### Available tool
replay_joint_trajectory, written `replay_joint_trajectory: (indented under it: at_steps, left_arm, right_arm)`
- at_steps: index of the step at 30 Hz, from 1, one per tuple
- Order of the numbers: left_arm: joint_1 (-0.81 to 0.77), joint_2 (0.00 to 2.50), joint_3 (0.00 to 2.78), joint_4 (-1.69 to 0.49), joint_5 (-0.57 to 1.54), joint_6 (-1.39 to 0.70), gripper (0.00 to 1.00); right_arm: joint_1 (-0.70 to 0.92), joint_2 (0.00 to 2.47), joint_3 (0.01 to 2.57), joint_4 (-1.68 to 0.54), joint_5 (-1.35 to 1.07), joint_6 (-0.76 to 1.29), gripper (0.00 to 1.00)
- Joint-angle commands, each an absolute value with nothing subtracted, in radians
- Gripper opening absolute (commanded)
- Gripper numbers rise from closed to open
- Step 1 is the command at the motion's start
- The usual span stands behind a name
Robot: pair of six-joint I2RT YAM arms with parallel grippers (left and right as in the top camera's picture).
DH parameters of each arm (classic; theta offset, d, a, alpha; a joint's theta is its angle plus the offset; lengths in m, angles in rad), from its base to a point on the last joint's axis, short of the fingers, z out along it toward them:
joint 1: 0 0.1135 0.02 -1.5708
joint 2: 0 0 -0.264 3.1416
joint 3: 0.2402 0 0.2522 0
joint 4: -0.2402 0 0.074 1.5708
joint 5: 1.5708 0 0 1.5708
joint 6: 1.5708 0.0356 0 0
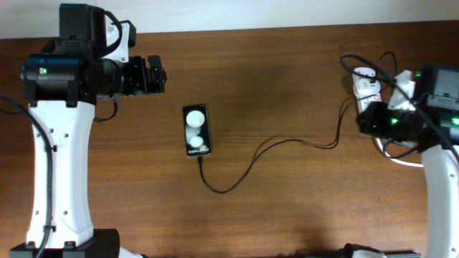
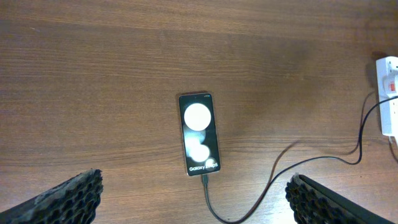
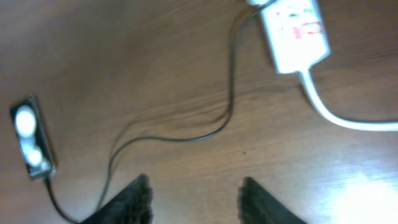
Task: Plug charger to phone and switch on socket
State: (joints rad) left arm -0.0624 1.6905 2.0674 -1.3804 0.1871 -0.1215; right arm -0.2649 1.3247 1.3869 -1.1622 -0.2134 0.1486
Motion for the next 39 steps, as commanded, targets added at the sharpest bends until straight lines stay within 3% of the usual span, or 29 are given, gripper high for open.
replay_joint_trajectory:
  at_steps: [1, 2, 3, 11, 20, 39]
  left_arm:
    - [-0.056, 1.667, 2.075, -1.379, 0.197, -0.119, 0.99]
    - [-0.056, 1.667, 2.075, -1.379, 0.197, -0.119, 0.99]
    - [-0.056, 1.667, 2.075, -1.379, 0.197, -0.119, 0.99]
    - [-0.056, 1.667, 2.075, -1.379, 0.197, -0.119, 0.99]
    - [-0.056, 1.667, 2.075, -1.379, 0.197, -0.119, 0.99]
    - [-0.056, 1.667, 2.075, -1.379, 0.197, -0.119, 0.99]
  right_arm:
    - [-0.335, 1.314, 1.411, -1.144, -0.213, 0.136, 0.17]
    - [-0.355, 1.314, 1.411, -1.141, -0.223, 0.139, 0.05]
    - [-0.369, 1.317, 1.411, -1.136, -0.228, 0.139, 0.04]
    - [-0.525, 1.517, 1.511, -1.08, -0.433, 0.139, 0.04]
    - [-0.552, 1.874, 1.832, -1.107, -0.442, 0.205, 0.04]
    - [-0.588, 2.154, 1.844, -0.925, -0.445, 0.245, 0.04]
